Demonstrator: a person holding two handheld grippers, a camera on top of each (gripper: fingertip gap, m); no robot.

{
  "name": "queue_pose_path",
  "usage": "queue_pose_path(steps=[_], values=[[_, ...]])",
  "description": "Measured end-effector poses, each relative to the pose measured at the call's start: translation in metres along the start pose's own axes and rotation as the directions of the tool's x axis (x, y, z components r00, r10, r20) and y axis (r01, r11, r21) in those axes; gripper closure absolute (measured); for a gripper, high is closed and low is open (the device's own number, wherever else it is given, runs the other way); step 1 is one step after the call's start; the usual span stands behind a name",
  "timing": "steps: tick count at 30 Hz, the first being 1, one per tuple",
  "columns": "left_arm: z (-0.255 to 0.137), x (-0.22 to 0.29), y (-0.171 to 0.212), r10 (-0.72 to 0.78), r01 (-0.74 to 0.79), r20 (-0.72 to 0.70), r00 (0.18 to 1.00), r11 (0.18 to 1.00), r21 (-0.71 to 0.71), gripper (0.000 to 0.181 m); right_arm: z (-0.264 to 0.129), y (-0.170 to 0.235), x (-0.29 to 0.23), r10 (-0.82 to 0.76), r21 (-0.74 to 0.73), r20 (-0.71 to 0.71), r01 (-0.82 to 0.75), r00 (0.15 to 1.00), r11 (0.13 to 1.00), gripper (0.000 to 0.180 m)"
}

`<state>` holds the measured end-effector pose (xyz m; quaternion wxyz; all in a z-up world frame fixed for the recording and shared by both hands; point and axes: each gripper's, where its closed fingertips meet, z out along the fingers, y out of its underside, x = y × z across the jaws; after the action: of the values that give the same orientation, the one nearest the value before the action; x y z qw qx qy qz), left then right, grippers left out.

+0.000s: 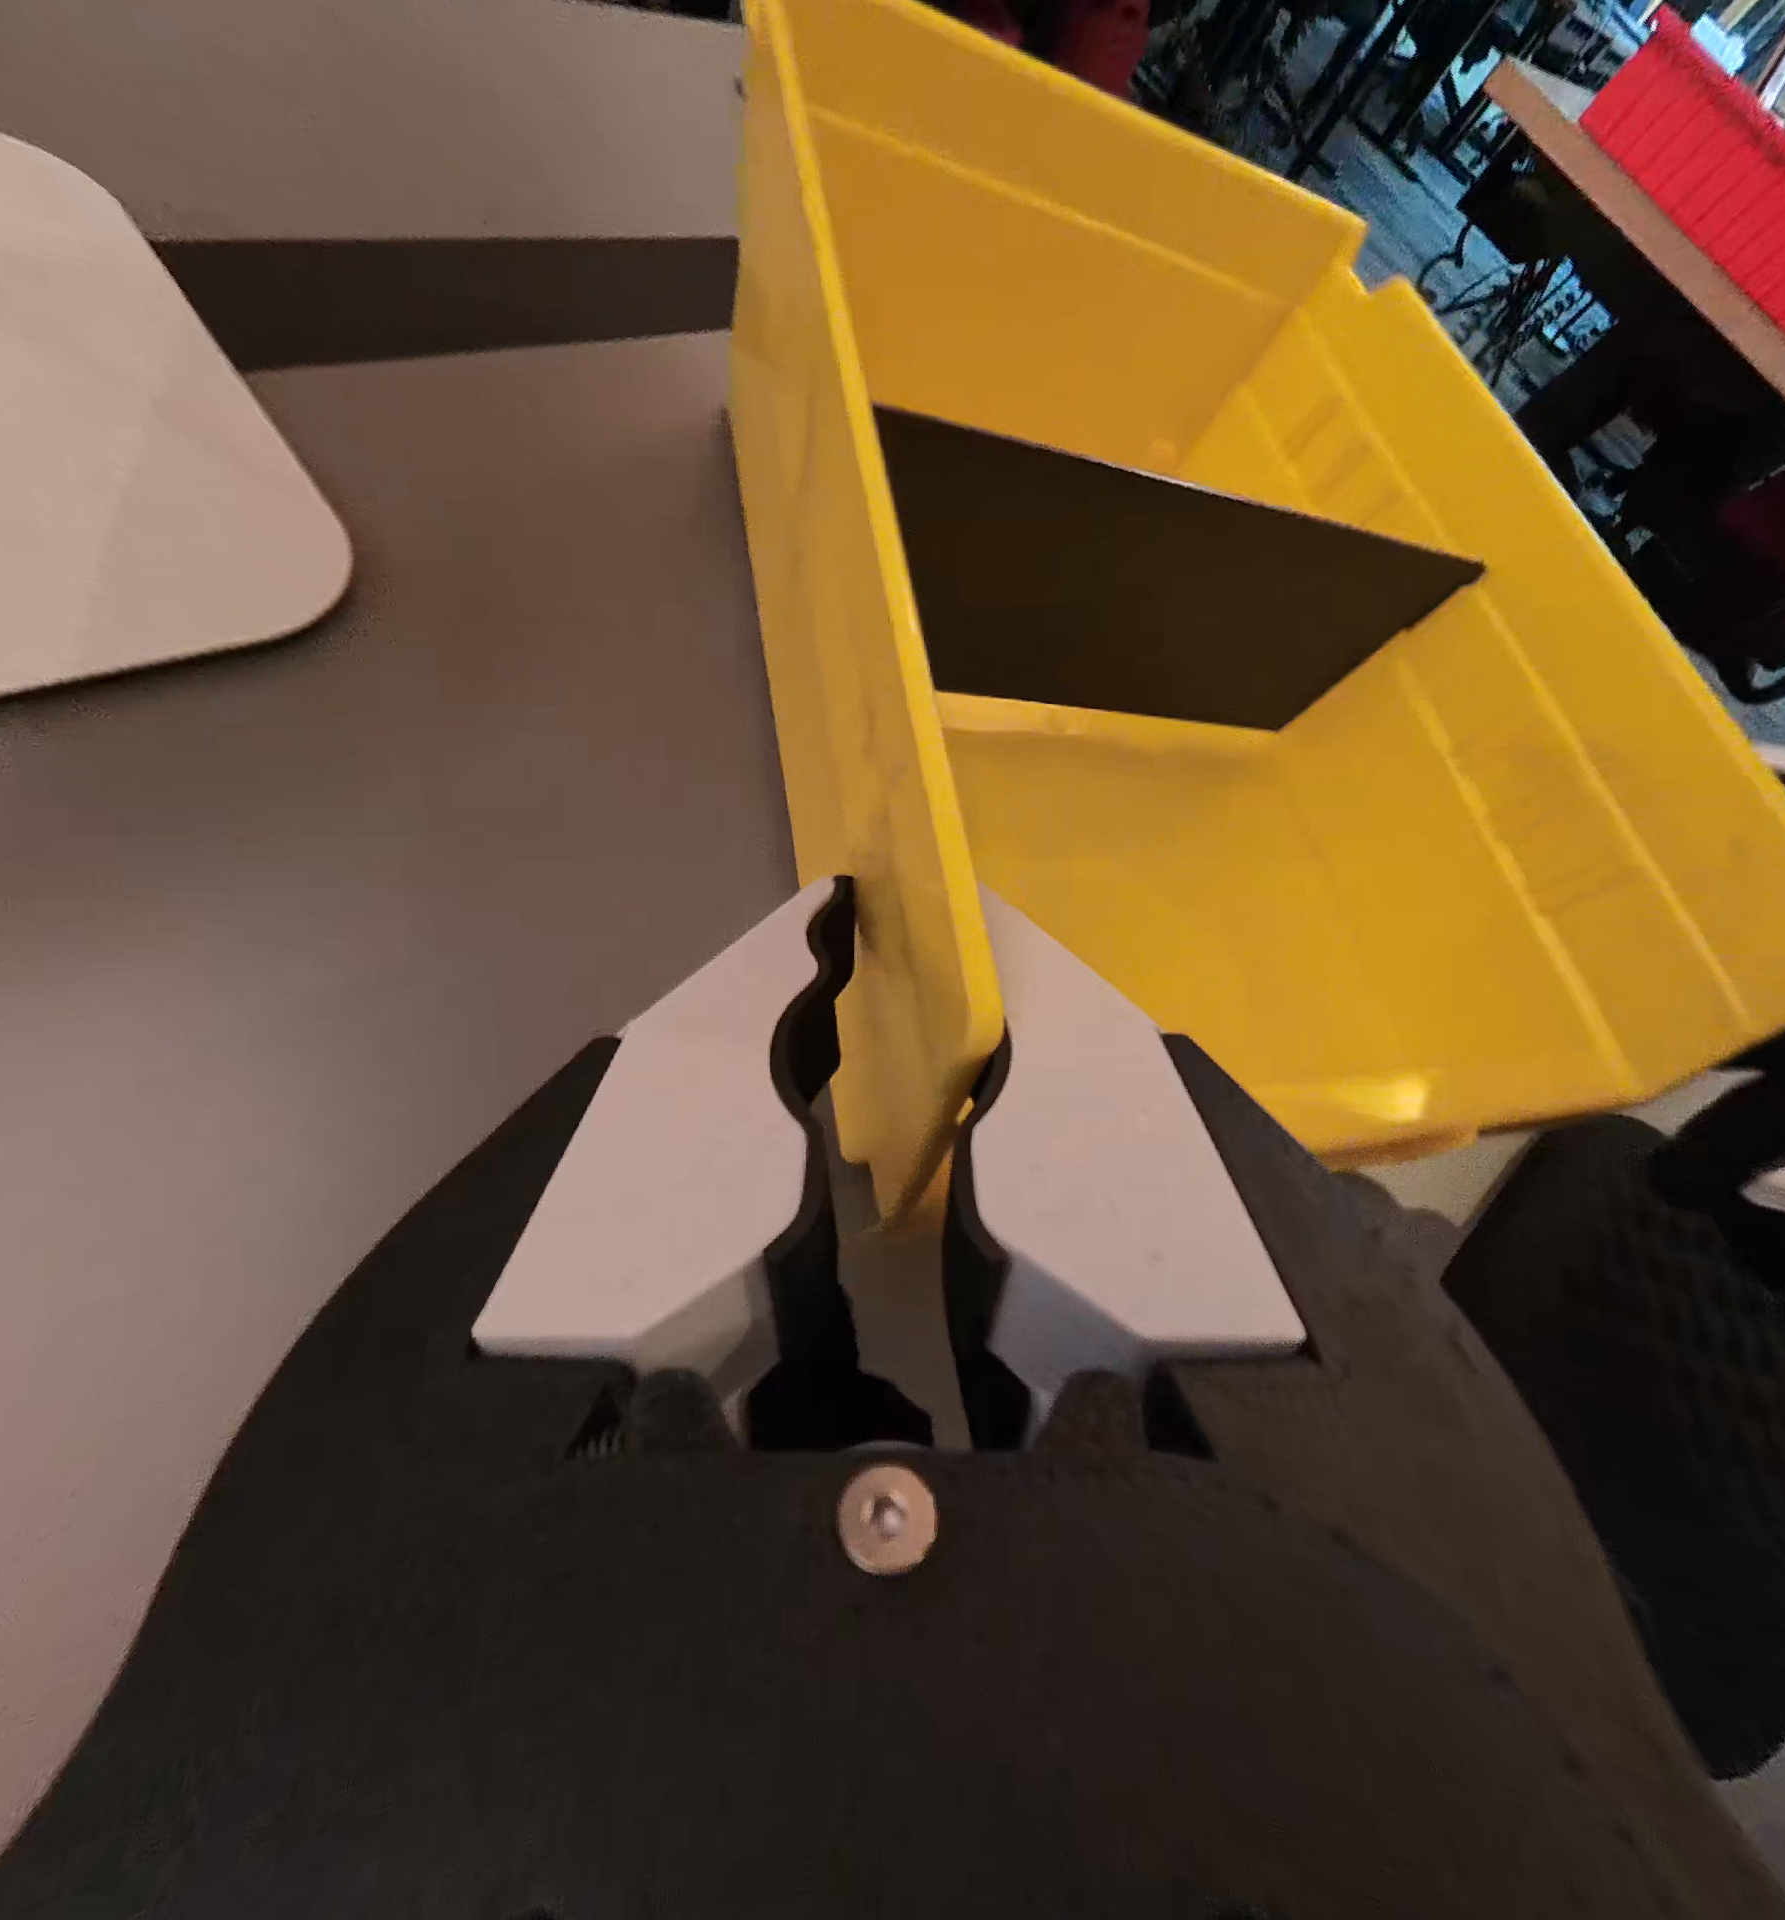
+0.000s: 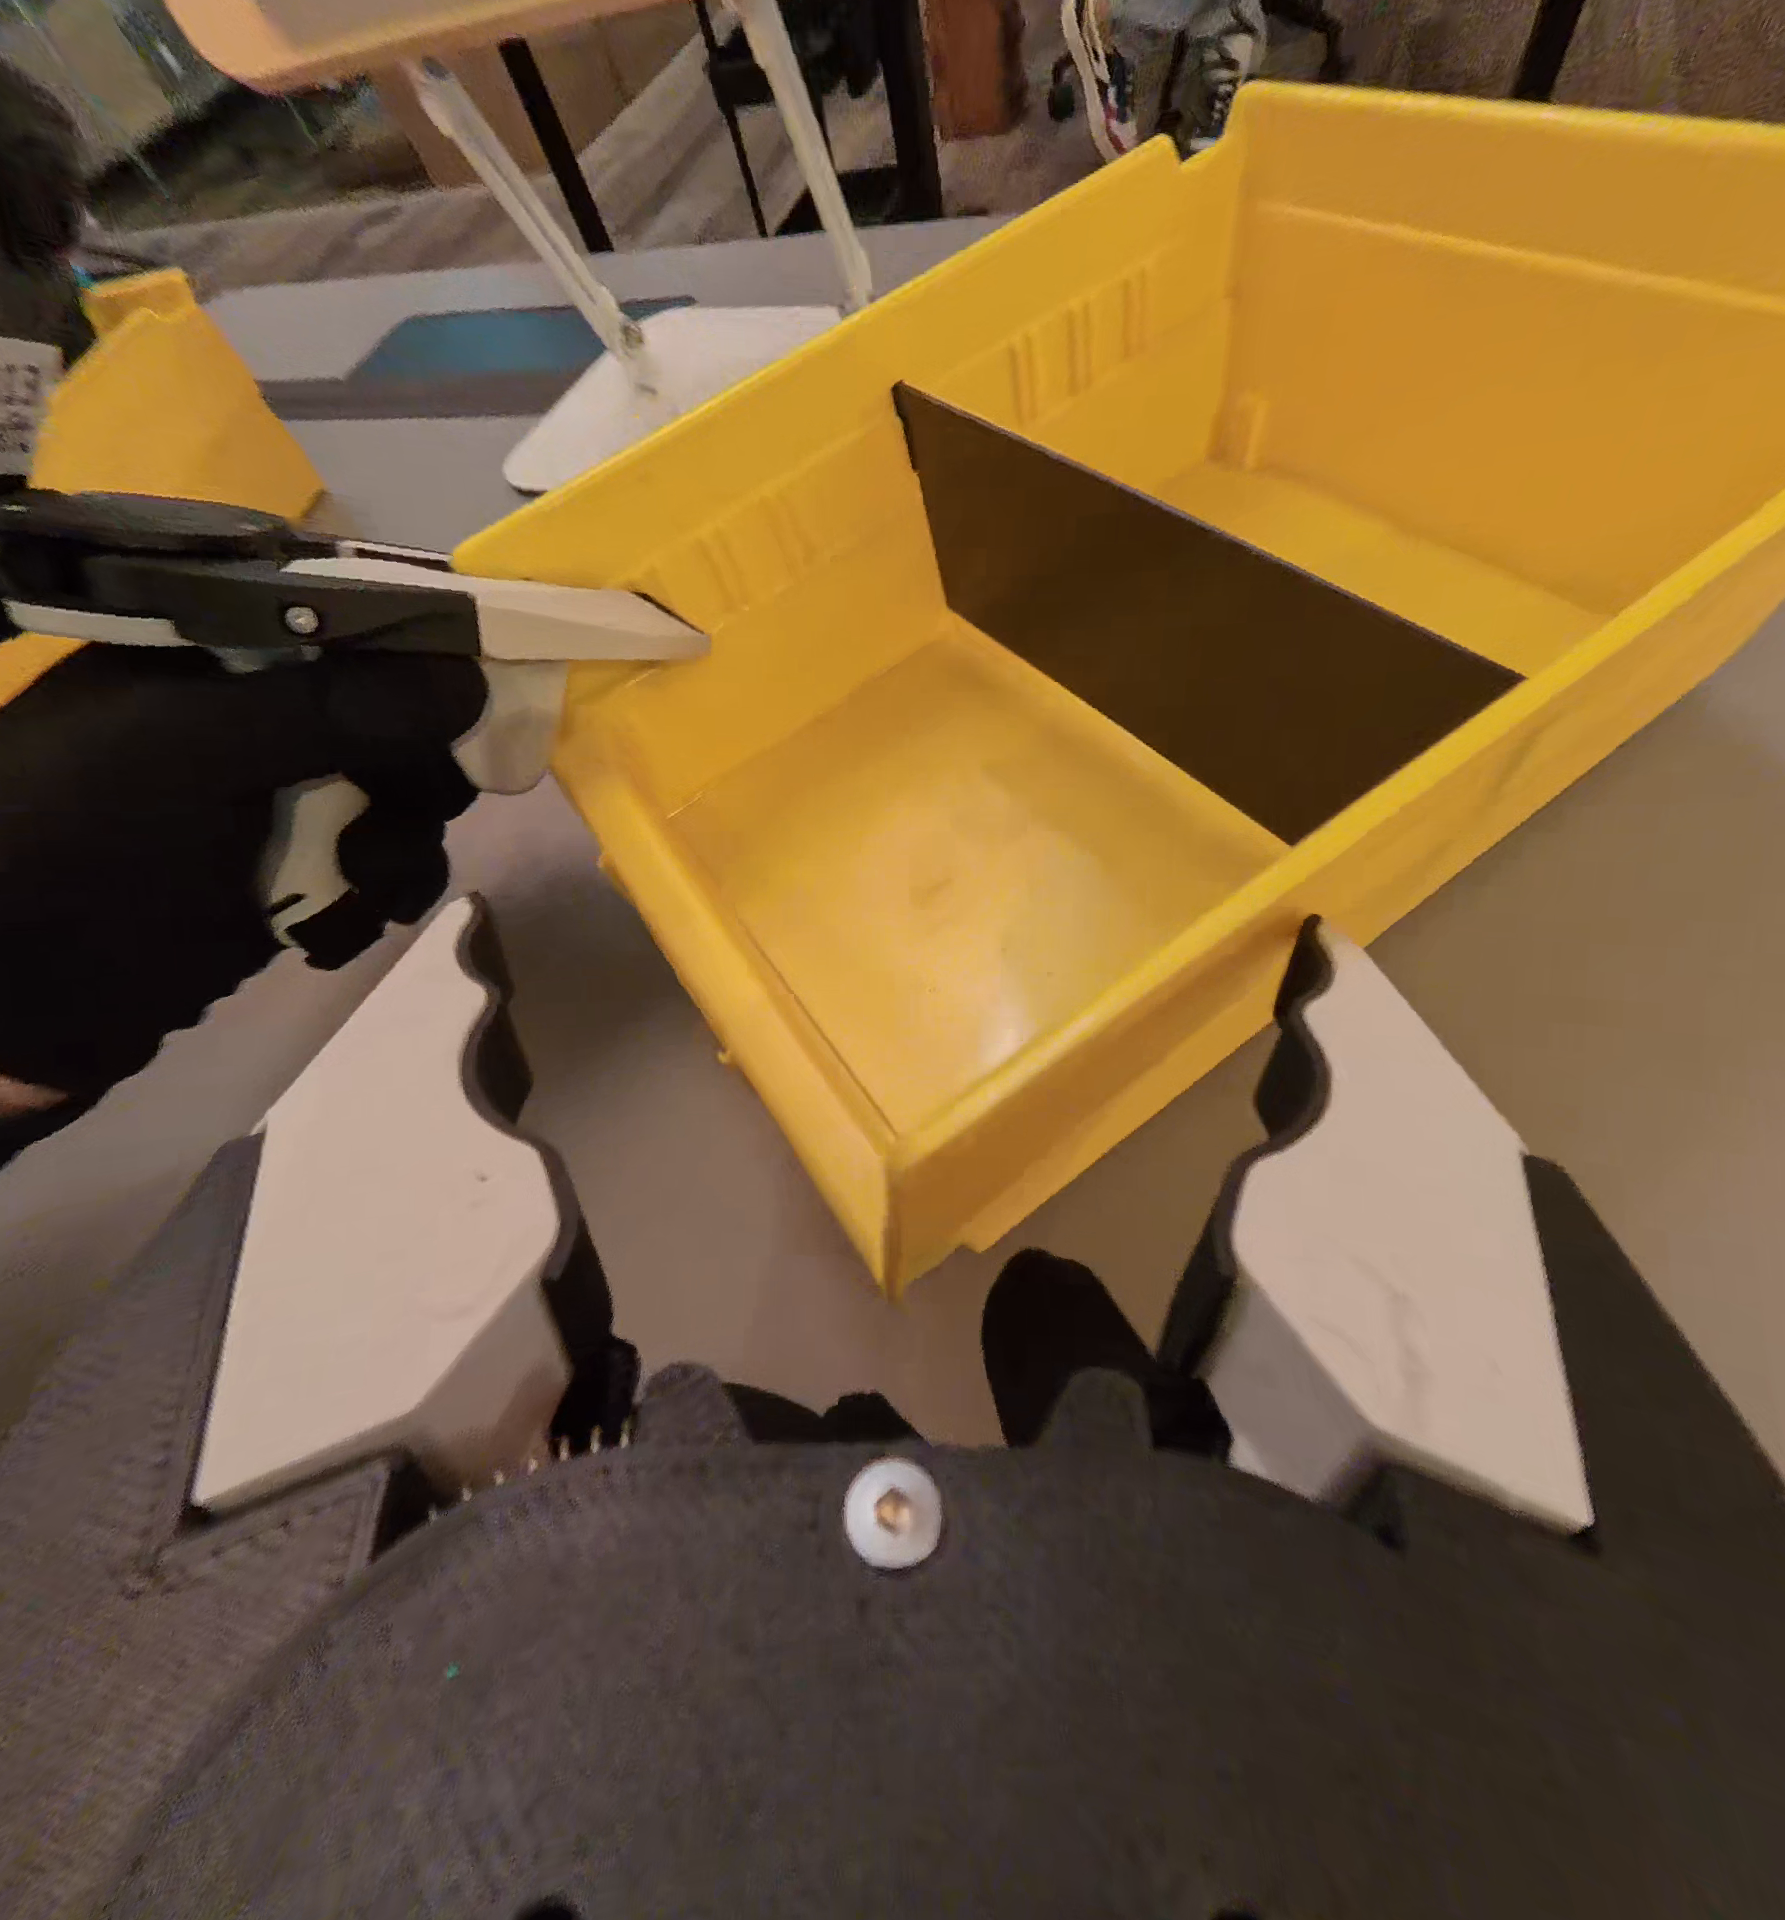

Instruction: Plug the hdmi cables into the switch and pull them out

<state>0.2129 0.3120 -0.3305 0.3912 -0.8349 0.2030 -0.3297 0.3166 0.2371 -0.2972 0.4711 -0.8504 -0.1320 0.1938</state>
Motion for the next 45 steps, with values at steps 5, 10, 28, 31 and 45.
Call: queue_pose_path(steps=[5,10,28,31,45], values=[[0.011,0.014,0.002,0.007,-0.007,0.007,1.000,1.000,0.003,0.165,0.002,-0.003,0.028,0.012,-0.022,-0.008,-0.012,1.000,1.000,0.040],[0.025,0.048,0.006,-0.002,0.001,-0.070,0.998,1.000,-0.019,0.145,0.007,-0.002,0.069,-0.025,-0.063,-0.060,0.021,0.998,0.998,0.041],[0.098,0.131,-0.010,-0.104,0.084,-0.307,0.946,0.994,-0.076,0.113,0.016,-0.027,0.224,-0.086,-0.160,-0.248,0.047,0.965,0.986,0.051],[0.083,0.134,-0.017,-0.103,0.081,-0.343,0.934,0.994,-0.076,0.103,0.006,-0.037,0.235,-0.097,-0.129,-0.327,0.058,0.940,0.990,0.046],[-0.238,-0.073,-0.054,0.173,-0.244,0.346,0.922,0.954,0.173,0.105,-0.027,-0.087,-0.005,-0.603,0.101,-0.155,0.620,0.783,0.778,0.072]])
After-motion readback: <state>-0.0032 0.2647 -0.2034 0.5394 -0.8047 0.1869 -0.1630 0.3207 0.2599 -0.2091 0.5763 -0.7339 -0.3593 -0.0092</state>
